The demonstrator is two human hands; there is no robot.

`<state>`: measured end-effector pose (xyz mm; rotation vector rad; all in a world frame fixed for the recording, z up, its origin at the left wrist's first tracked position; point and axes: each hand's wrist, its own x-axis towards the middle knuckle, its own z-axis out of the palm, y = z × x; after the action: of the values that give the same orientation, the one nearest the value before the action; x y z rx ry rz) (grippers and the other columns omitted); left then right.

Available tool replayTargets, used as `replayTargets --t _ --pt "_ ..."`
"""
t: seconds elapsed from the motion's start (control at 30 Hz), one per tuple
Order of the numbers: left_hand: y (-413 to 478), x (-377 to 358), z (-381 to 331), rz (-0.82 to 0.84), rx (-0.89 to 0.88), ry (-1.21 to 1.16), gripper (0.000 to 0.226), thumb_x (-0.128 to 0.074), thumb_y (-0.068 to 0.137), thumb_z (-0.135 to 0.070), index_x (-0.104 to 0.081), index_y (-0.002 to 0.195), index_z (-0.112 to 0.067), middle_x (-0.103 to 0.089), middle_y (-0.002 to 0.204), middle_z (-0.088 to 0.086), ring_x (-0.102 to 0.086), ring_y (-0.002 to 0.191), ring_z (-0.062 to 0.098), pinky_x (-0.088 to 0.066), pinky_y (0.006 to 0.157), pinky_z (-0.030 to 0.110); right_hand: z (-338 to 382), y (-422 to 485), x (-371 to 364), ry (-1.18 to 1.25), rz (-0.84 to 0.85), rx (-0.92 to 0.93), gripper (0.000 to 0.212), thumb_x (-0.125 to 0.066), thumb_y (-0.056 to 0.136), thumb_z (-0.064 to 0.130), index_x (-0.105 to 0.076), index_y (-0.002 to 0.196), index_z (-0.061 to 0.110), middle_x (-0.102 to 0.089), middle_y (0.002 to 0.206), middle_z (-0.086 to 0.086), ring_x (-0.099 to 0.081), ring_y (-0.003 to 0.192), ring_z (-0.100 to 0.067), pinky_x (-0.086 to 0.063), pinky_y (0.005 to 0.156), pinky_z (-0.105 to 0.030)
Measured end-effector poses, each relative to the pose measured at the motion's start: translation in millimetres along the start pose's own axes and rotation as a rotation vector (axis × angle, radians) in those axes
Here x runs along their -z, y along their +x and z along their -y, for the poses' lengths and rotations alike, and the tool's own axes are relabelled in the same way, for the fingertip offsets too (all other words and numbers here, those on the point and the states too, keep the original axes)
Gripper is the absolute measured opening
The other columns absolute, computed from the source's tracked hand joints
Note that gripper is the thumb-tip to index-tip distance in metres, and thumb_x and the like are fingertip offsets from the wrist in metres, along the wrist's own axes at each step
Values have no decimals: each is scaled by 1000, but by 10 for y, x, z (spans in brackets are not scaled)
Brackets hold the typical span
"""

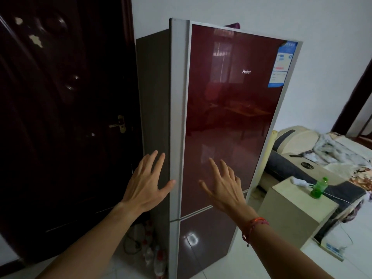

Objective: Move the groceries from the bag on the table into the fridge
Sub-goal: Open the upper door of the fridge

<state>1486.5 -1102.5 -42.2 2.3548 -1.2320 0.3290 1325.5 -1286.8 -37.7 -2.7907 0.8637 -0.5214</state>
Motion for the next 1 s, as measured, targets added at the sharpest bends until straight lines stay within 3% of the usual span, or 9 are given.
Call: replayTargets --t 0.2,0.33,0.5,0.67,0.83,0.93,1.0 --pt "299 85 -105 2 85 -169 86 -43 92 -63 1 157 -28 -5 164 0 -22 147 24 -44 105 41 78 229 -75 87 27 -5 84 -45 95 64 -2 160 32 -10 166 -17 -21 151 -34 -31 115 -48" --pt "610 119 -245 -23 199 -360 83 -47 94 -59 3 156 -35 -8 164 1 -29 145 27 -40 106 44 200 371 -158 207 62 -45 93 -52 93 62 4 160 30 -4 166 -19 -20 151 -38 -38 112 -49" --pt "986 162 -317 -121 317 -588 68 -44 97 -56 -12 155 -39 -27 159 2 -40 140 26 -40 110 51 384 606 -282 378 64 -119 106 -60 90 61 16 158 32 0 165 -24 -17 151 -43 -40 110 -54" --pt "1234 207 -381 -172 393 -704 63 -43 100 -51 -23 155 -28 -36 157 4 -38 142 23 -34 114 44 544 786 -406 497 80 -186 116 -64 89 58 28 154 32 14 163 -28 -7 152 -45 -34 114 -55" --pt "1302 211 -458 -229 405 -705 56 -45 103 -41 -32 153 -18 -43 152 8 -44 138 24 -38 112 39 648 895 -541 533 88 -214 117 -66 91 51 31 152 34 19 162 -28 1 153 -45 -28 118 -55" --pt "1318 229 -444 -263 408 -662 50 -48 102 -35 -41 147 -13 -59 132 14 -57 121 26 -47 103 39 672 925 -583 549 128 -187 112 -64 93 48 31 152 36 16 163 -28 1 153 -44 -26 120 -55" --pt "1320 243 -434 -263 405 -647 46 -50 102 -31 -45 144 -12 -62 126 13 -59 117 24 -48 96 31 685 925 -610 550 159 -172 111 -63 94 49 32 151 38 12 164 -29 -7 153 -44 -29 119 -54"
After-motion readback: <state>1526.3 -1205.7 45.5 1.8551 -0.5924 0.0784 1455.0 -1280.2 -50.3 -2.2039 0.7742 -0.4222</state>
